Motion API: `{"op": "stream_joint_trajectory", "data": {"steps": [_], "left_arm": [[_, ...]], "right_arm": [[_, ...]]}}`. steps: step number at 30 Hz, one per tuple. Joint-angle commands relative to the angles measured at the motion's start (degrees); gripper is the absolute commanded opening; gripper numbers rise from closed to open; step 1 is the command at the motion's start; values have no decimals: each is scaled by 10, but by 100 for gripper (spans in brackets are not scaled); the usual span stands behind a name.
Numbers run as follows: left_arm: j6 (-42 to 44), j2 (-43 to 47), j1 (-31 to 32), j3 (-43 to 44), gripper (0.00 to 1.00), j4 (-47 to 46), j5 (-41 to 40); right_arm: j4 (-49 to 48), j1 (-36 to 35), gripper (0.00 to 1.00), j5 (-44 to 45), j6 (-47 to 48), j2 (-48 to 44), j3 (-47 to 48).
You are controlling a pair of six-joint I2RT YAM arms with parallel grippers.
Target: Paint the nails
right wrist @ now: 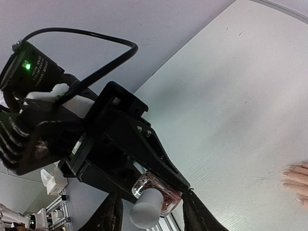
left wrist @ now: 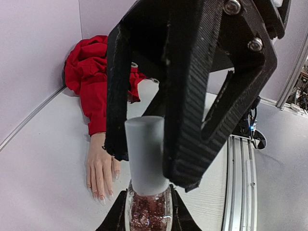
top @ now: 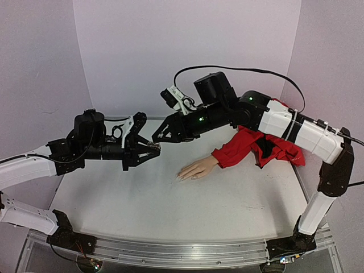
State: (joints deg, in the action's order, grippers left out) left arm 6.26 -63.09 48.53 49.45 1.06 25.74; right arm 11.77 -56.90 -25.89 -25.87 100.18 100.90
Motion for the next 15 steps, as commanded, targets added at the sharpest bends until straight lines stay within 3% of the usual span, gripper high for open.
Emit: {"op": "stream_joint_trajectory", "data": {"steps": [1,5,15], "left_arm": [[12,-2,-1,20,0,-14,7],[11,-4,-1,22,0,-14,8],[10,-2,0,23,0,-14,11]], "right_arm": [[7,0,38,-28,5,4,32],[10,0,31,-33,8,7,35],[18,0,31,-32,15,21,45]]}}
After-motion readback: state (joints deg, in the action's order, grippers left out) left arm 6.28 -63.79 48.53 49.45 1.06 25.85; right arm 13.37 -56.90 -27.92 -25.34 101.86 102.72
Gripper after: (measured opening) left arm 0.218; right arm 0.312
